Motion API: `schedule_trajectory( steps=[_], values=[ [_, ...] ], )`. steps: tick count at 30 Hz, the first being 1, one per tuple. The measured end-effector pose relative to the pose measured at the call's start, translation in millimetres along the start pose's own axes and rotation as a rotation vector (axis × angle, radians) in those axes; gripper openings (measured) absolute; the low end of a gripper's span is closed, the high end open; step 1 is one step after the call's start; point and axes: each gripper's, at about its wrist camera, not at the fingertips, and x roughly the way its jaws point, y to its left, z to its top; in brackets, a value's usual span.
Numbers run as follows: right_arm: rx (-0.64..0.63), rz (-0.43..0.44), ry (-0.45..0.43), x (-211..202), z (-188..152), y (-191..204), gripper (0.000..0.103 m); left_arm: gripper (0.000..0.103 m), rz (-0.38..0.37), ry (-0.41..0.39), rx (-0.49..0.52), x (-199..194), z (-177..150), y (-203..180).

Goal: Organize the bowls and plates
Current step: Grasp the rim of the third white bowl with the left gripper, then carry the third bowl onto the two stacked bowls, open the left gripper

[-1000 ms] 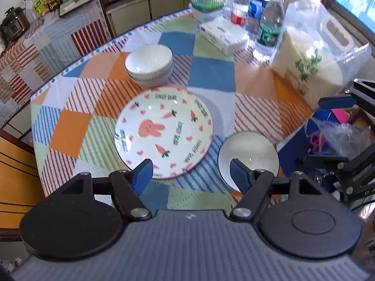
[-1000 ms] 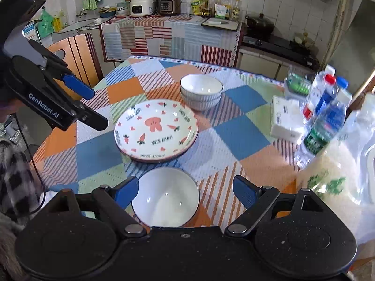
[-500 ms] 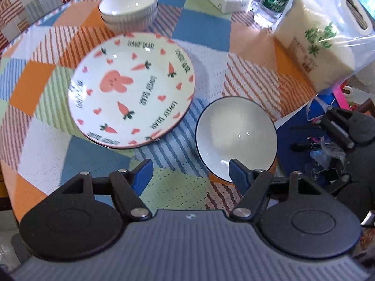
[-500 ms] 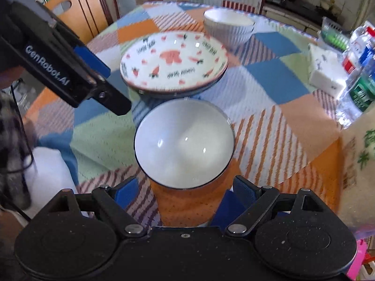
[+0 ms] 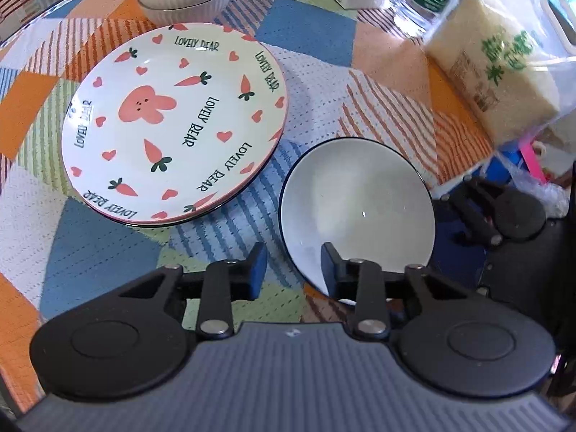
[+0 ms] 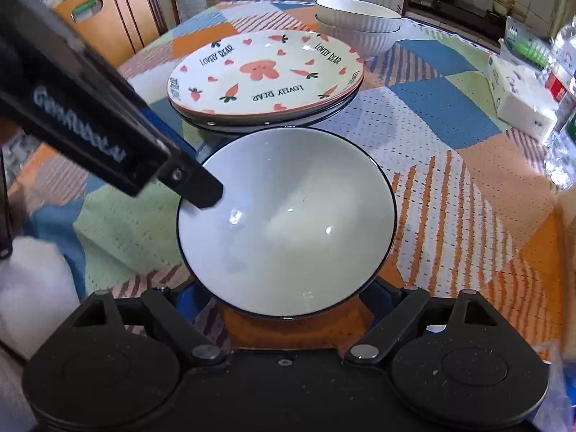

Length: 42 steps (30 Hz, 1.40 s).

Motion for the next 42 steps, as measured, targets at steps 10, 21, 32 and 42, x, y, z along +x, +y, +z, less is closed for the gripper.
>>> schedule_trajectory(
  steps=[10,21,32,42],
  values=[
    [0.032,0.049,-0.089,9.2,-7.2,-3.1,0.091,0.012,0.001,-0.009,0.002,9.6,-2.7,2.2],
    [0.019,0.028,-0.161,-15.8,-0.6,3.6,0.091,0.011,0.065,-0.073,0.055,-26.7,-1.4,-11.9],
    [-0.028,-0.015,-0.255,-56.3,26.7,12.2,0.091,0.012,0.08,-0.178,0.071,-80.1,8.8,-11.3],
    [-0.086,-0.036,-0.273,-71.9,77.2,9.2,0.091,0.012,0.093,-0.245,0.02,-110.3,42.2,6.6]
  ],
)
